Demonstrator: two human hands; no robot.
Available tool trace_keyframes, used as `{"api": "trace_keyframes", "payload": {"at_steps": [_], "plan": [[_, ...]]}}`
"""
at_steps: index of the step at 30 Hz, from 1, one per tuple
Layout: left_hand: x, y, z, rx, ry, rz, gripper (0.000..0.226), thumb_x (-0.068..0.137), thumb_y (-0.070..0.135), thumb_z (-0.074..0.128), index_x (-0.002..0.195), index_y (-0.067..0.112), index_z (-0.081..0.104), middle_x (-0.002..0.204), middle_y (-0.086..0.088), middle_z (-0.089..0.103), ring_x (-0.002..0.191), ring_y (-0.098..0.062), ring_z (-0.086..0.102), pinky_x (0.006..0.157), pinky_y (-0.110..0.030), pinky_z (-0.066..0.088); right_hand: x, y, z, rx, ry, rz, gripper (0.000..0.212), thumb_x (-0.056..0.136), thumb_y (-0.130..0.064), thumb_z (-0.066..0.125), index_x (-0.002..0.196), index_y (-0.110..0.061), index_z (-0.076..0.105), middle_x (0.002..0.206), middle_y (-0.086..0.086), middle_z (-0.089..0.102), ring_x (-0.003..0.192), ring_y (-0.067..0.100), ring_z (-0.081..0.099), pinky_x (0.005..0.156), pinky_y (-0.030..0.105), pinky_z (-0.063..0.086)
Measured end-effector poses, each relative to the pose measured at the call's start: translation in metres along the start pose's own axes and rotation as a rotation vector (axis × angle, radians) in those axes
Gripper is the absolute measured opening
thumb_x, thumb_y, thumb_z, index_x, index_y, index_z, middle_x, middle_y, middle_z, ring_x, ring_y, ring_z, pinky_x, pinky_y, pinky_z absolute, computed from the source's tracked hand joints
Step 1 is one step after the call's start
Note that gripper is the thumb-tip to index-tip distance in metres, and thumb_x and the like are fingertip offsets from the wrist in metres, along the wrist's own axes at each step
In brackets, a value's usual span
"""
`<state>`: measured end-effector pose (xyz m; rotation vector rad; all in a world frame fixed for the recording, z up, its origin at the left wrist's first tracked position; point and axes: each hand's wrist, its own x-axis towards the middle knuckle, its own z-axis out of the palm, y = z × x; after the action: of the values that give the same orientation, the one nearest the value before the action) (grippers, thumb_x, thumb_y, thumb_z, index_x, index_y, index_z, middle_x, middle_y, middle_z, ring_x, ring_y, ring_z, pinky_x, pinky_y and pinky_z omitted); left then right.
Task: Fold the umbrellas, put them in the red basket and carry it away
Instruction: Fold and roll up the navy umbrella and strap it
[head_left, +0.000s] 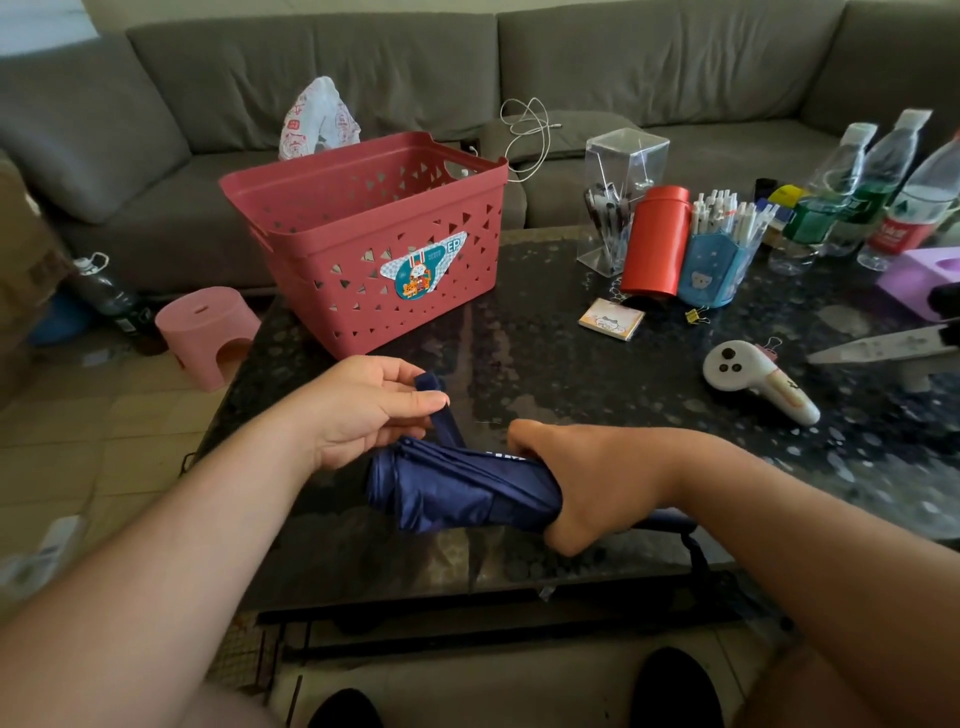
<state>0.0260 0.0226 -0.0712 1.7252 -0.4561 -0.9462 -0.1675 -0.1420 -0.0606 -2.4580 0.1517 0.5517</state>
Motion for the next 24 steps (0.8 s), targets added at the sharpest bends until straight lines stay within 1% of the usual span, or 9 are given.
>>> {"api": "trace_keyframes", "payload": {"at_steps": [2, 5, 8, 10, 13, 16, 19, 22, 24], "plan": [[-0.002, 0.0, 0.004, -0.053, 0.025, 0.003, 0.018, 0.091, 0.001, 0.075, 0.107, 0.003, 0.069, 0.082, -0.009, 0.076, 0.065, -0.013, 0.072, 0.059, -0.024, 0.061, 0.0, 0.0, -0.001, 0.034, 0.035, -0.021, 0.052, 0.071, -0.017, 0.087, 0.101, -0.033, 0.048, 0.097, -0.003, 0.064, 0.076, 0.014, 0.066, 0.059, 0.029, 0.055], [0.0, 0.0, 0.005, -0.046, 0.041, 0.021, 0.013, 0.087, 0.007, 0.08, 0.096, 0.011, 0.071, 0.073, 0.0, 0.072, 0.062, -0.009, 0.066, 0.057, -0.022, 0.057, 0.0, 0.002, 0.0, 0.049, 0.102, -0.063, 0.048, 0.068, -0.025, 0.091, 0.106, -0.034, 0.062, 0.097, -0.01, 0.069, 0.082, 0.009, 0.067, 0.073, 0.036, 0.06], [0.001, 0.001, 0.003, -0.012, 0.038, 0.048, 0.012, 0.084, 0.011, 0.083, 0.09, 0.014, 0.073, 0.071, 0.002, 0.066, 0.062, -0.006, 0.059, 0.055, -0.019, 0.051, -0.001, 0.002, -0.001, 0.05, 0.111, -0.086, 0.056, 0.071, -0.03, 0.089, 0.121, -0.044, 0.069, 0.104, -0.02, 0.073, 0.09, 0.001, 0.069, 0.084, 0.031, 0.058], [0.0, 0.002, 0.004, -0.032, 0.029, 0.041, 0.011, 0.084, 0.014, 0.082, 0.09, 0.013, 0.073, 0.068, 0.003, 0.064, 0.062, -0.007, 0.058, 0.055, -0.02, 0.051, -0.003, 0.004, -0.002, 0.06, 0.103, -0.075, 0.058, 0.074, -0.031, 0.088, 0.125, -0.049, 0.067, 0.105, -0.024, 0.073, 0.092, -0.001, 0.069, 0.087, 0.031, 0.058], [-0.002, 0.004, 0.005, -0.102, 0.018, 0.004, 0.02, 0.083, 0.018, 0.079, 0.099, 0.009, 0.071, 0.067, 0.001, 0.067, 0.061, -0.007, 0.063, 0.057, -0.021, 0.057, -0.006, 0.007, -0.002, 0.045, 0.102, -0.04, 0.057, 0.076, -0.037, 0.086, 0.127, -0.053, 0.064, 0.106, -0.026, 0.071, 0.094, -0.004, 0.067, 0.087, 0.026, 0.055], [-0.003, 0.005, 0.005, -0.124, 0.0, 0.008, 0.011, 0.092, 0.012, 0.074, 0.102, 0.006, 0.073, 0.072, -0.004, 0.072, 0.066, -0.01, 0.068, 0.061, -0.022, 0.06, -0.004, 0.009, 0.001, -0.05, 0.146, 0.016, 0.05, 0.076, -0.046, 0.084, 0.118, -0.045, 0.058, 0.099, -0.018, 0.067, 0.087, 0.0, 0.063, 0.076, 0.027, 0.05], [-0.007, 0.004, 0.01, -0.023, 0.008, 0.093, 0.006, 0.094, 0.011, 0.074, 0.099, 0.009, 0.077, 0.077, -0.004, 0.075, 0.072, -0.013, 0.069, 0.064, -0.022, 0.058, 0.001, 0.01, 0.004, -0.006, 0.098, 0.075, 0.048, 0.078, -0.037, 0.081, 0.11, -0.039, 0.046, 0.097, -0.009, 0.066, 0.08, 0.01, 0.067, 0.068, 0.029, 0.05], [-0.012, 0.004, 0.015, 0.248, 0.079, 0.236, 0.005, 0.092, 0.019, 0.079, 0.096, 0.021, 0.082, 0.08, 0.0, 0.079, 0.075, -0.009, 0.07, 0.071, -0.026, 0.055, 0.005, 0.012, 0.002, 0.303, -0.062, 0.08, 0.038, 0.086, -0.02, 0.077, 0.11, -0.028, 0.049, 0.102, 0.012, 0.073, 0.072, 0.021, 0.072, 0.06, 0.033, 0.054], [-0.017, 0.004, 0.018, 0.346, 0.108, 0.33, 0.007, 0.089, 0.022, 0.082, 0.095, 0.026, 0.083, 0.086, 0.008, 0.08, 0.079, 0.0, 0.072, 0.077, -0.023, 0.055, 0.007, 0.016, 0.001, 0.522, -0.129, 0.097, 0.033, 0.092, -0.015, 0.075, 0.115, -0.02, 0.052, 0.105, 0.026, 0.072, 0.072, 0.03, 0.069, 0.064, 0.039, 0.054]]}}
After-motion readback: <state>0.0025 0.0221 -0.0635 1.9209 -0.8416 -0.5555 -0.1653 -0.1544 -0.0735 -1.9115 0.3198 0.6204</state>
